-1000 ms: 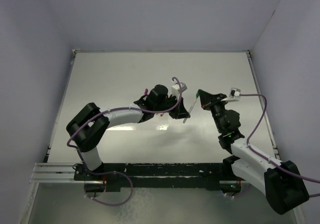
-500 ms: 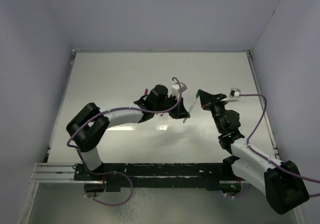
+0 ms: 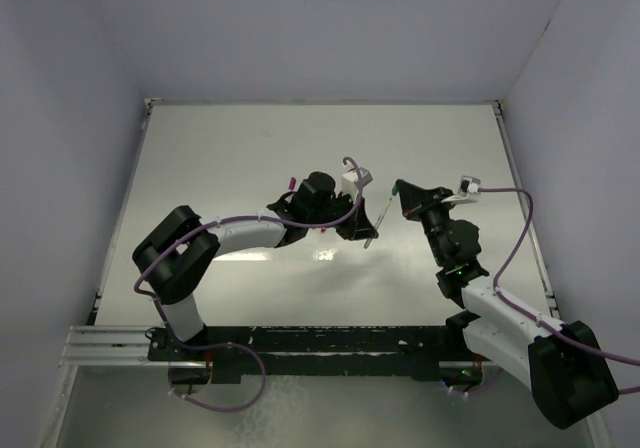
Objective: Insert the pens into the pen caps
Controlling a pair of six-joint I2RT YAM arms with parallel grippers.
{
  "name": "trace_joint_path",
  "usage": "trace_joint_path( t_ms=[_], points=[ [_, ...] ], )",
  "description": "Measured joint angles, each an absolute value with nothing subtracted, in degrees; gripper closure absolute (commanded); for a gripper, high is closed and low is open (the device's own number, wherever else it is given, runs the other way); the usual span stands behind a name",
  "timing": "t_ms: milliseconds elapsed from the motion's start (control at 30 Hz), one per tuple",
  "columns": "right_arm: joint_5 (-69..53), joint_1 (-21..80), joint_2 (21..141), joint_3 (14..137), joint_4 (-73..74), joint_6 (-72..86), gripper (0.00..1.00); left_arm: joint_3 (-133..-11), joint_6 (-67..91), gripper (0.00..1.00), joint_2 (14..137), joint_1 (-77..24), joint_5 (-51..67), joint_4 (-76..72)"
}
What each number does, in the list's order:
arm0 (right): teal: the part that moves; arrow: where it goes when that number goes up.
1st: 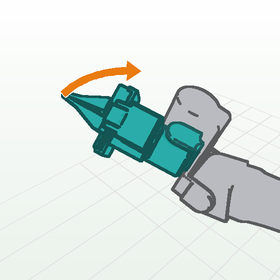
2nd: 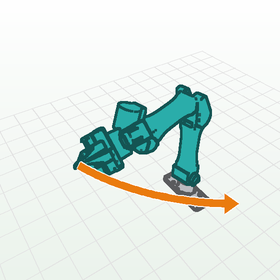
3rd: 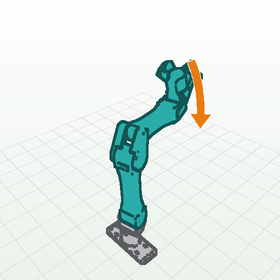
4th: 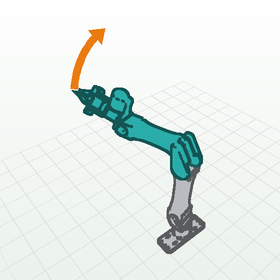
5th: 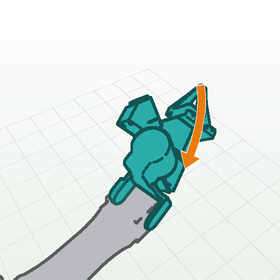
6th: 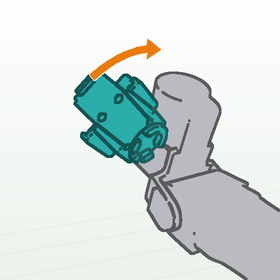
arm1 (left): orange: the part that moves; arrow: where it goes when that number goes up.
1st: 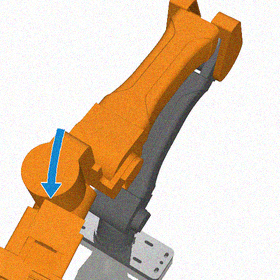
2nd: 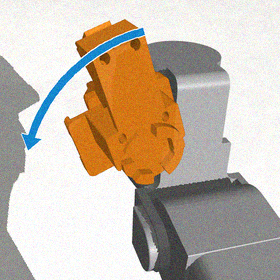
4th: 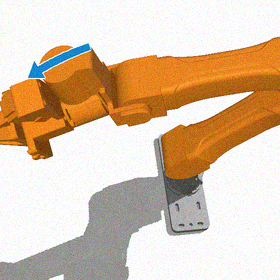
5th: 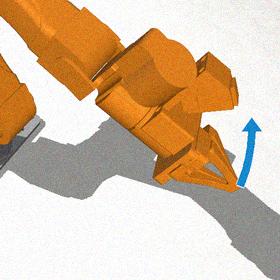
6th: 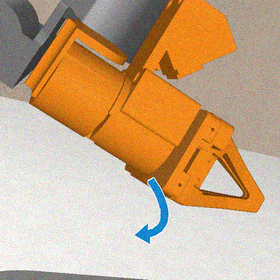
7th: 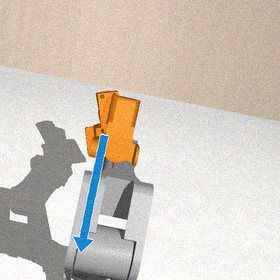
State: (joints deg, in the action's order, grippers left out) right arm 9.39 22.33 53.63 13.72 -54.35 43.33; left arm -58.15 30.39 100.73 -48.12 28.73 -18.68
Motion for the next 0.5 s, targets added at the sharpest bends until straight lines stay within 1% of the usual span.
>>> trace_joint_path(
  t_ms=[500],
  points=[
    [8.23, 22.33, 54.76, 13.72, -54.59, 43.35, 1.0, -58.15, 30.39, 1.0, 100.68, -48.12, 28.4, -19.18]
  ],
)
